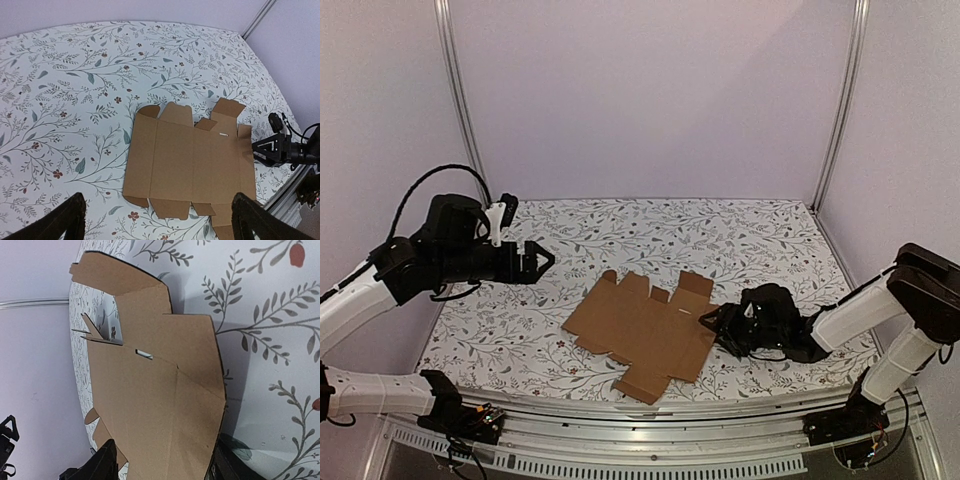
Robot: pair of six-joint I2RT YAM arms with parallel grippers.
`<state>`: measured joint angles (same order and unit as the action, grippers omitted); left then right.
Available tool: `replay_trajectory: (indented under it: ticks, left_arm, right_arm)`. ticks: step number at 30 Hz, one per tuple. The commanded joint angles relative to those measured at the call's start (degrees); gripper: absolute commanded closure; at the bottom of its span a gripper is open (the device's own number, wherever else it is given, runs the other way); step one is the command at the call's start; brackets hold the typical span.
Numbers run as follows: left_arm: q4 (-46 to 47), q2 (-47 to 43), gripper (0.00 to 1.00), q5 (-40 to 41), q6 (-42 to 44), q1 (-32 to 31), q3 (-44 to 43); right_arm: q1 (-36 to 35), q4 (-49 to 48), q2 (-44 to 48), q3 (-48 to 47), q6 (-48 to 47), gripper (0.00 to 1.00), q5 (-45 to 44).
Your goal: Fold the paper box
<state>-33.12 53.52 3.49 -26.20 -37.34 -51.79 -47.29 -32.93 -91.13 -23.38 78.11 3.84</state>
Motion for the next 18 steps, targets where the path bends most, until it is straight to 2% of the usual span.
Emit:
replay_trajectory:
  ticks: [1, 8, 18]
  left_arm:
    - [0.05, 0.65, 0.00, -0.16, 0.22, -0.80, 0.06]
    - [0.13, 1.32, 0.00, -0.23, 0.09, -0.82, -0.15]
    - [0.05, 2.50, 0.00, -0.56, -0.07, -0.80, -1.01]
  right_arm:
    - [-0.59, -3.39, -3.98, 3.27, 3.35, 0.40, 1.36]
    - [-0.58, -7.07, -6.05, 4.40, 3.67, 0.47, 1.16]
    - [-0.67, -20.56, -13.70, 5.53, 6.12, 0.64, 2.30]
